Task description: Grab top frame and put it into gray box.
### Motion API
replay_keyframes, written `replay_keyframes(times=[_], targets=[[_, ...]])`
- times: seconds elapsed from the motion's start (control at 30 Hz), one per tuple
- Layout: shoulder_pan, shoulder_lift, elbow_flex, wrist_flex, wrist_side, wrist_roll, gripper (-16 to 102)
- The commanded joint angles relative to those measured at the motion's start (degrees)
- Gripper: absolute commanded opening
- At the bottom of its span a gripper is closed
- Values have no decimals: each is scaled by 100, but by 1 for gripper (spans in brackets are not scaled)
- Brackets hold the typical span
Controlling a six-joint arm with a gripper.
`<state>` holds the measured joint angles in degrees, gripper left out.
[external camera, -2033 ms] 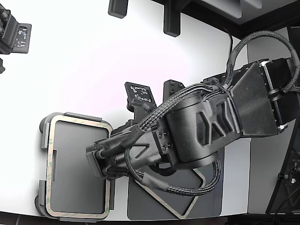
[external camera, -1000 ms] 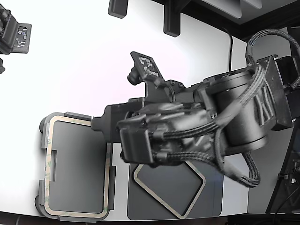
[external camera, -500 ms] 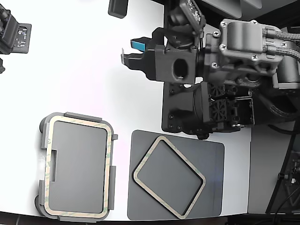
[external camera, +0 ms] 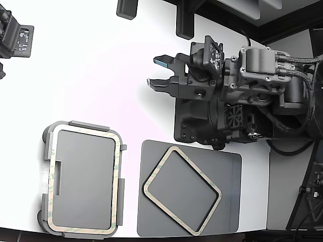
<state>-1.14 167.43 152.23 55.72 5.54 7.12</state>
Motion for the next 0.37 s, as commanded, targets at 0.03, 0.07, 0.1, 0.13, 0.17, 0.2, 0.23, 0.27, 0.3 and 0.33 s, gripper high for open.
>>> replay_keyframes(times=[0.03, 0.07, 0.1, 0.13, 0.17, 0.2, 0.23, 0.27, 0.3, 0.33], targets=[[-62, 185, -105, -44, -114, -123, 100], [-62, 185, -105, -44, -114, -123, 100], [-62, 185, -105, -44, -88, -105, 100], [-62, 185, -105, -44, -88, -105, 100], [-62, 185, -105, -44, -88, -105, 100], [-62, 185, -105, -44, -88, -105, 100], [-62, 185, -105, -44, -88, -105, 100], [-62, 185, -105, -44, -88, -105, 100], [-62, 185, -105, -44, -88, -105, 100], [-62, 185, -105, -44, -88, -105, 100]])
